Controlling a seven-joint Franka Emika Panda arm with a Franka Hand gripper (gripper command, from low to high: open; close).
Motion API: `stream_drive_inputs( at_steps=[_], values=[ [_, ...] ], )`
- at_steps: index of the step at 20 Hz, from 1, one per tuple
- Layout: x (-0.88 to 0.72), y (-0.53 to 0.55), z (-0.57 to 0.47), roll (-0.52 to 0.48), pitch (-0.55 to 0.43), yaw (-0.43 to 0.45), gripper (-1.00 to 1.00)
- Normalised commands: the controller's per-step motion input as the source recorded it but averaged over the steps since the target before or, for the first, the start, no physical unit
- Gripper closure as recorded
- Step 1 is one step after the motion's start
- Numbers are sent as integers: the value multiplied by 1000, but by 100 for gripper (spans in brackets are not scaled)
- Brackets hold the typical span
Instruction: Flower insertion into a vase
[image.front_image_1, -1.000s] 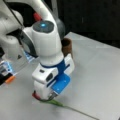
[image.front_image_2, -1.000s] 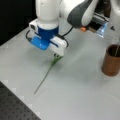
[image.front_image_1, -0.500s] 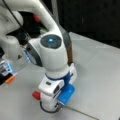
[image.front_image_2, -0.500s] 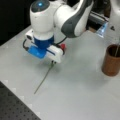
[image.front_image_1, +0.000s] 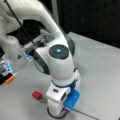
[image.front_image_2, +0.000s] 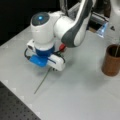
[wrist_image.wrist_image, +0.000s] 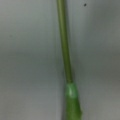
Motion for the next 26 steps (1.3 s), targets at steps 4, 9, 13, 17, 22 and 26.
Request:
stream_drive_inputs(
  at_steps=[4, 9, 13, 17, 22, 26],
  values=[
    [187, -12, -126, -54, 16, 97, -100],
    [158, 18, -79, -58, 29, 74, -100],
    [145, 27, -83, -53, 32, 44, 100],
    [163, 5, -93, -31, 8, 32, 100],
    [145, -3, -54, -40, 17, 15, 100],
    [110, -30, -53, -38, 12, 8, 100]
  ],
)
